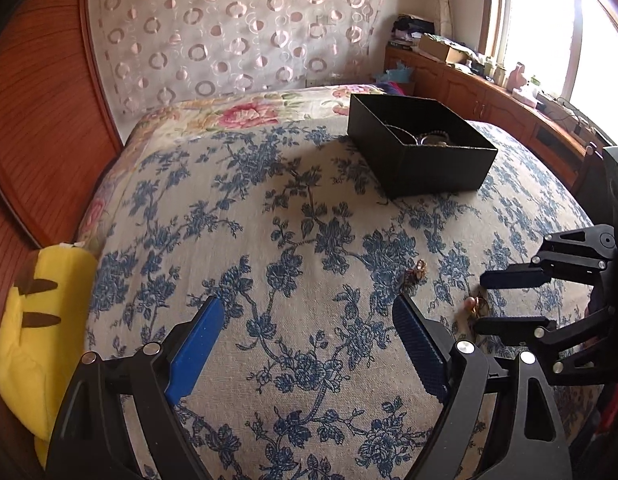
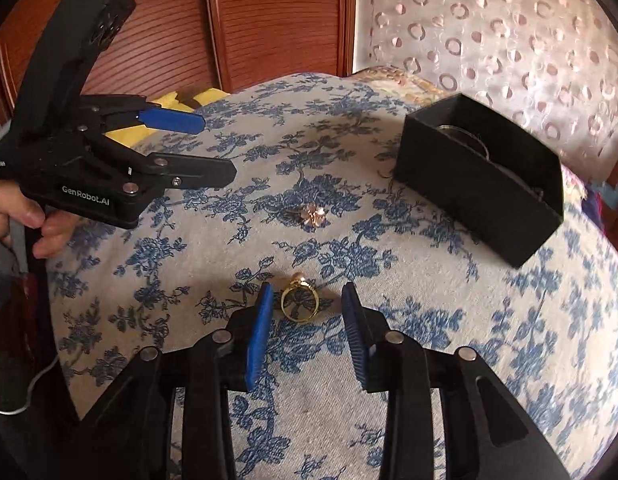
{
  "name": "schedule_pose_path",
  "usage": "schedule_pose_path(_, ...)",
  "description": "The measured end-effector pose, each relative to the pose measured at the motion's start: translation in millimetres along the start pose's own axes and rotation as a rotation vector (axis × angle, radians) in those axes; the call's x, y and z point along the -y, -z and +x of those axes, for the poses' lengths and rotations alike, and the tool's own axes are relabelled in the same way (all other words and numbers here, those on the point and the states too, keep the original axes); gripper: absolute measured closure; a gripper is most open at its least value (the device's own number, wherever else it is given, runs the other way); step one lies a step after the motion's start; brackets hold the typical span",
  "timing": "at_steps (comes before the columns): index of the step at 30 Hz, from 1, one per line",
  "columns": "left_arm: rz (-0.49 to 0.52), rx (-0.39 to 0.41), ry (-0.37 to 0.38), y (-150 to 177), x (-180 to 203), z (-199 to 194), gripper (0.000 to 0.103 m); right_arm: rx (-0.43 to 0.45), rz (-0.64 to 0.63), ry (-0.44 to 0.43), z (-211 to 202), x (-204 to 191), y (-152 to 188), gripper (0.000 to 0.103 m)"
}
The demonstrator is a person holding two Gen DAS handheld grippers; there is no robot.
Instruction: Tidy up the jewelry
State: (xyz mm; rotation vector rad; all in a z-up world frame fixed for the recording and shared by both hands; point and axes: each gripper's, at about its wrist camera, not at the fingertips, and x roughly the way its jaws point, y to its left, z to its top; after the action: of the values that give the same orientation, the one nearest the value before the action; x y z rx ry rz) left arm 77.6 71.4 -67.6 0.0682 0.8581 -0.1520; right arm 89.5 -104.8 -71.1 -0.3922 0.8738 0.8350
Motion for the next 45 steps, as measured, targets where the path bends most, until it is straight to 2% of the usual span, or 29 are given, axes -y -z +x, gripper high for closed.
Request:
schedule_pose_path(3, -0.002, -0.004, 0.01, 0.3, 2.3, 1.6, 0.02, -0.006, -0.019, 0.009, 0.4, -1.3, -1.1, 0.066)
schedule_pose_path(5, 0.001, -0.006, 0.019, -0.2, 5.6, 3.3, 0.02, -0.002, -0.039, 0.012, -0.5, -2.7, -0.6, 0.082)
schedule_pose_path(9, 0.011, -0.017, 0.043, -3.1, 14.8, 9.6, 0.02, -0.002, -0.067, 0.027, -4.3, -4.2, 1.7, 0.081)
schedule_pose_path(20, 0.039, -0.049, 0.097, -16.6, 39.9, 33.7, 0.021, 0.061, 0.051, 0.053, -31.3, 37.5, 7.9, 0.081)
schedule_pose_path(27, 0.065, -0.057, 0.115, -20.5, 52.9, 41.4, 0.054, 0.075, 0.092, 0.067, -40.7, 54.6, 10.7, 0.081)
schedule_pose_path(32, 0.105, -0.046, 0.099, -20.1, 64.8, 41.9, 0.073, 0.076, 0.103, 0.068, -40.5, 57.4, 10.8, 0.081)
schedule_pose_path(34, 0.124, -0.04, 0.092, -19.5, 69.2, 41.2, 0.088, 0.077, 0.108, 0.063, -40.6, 57.7, 10.4, 0.081)
schedule_pose_path(45, 0.071, 0.027, 0.103, -32.7, 62.5, 25.2, 0.089, 0.126, 0.13, 0.081, -59.4, 70.6, -5.6, 0.081)
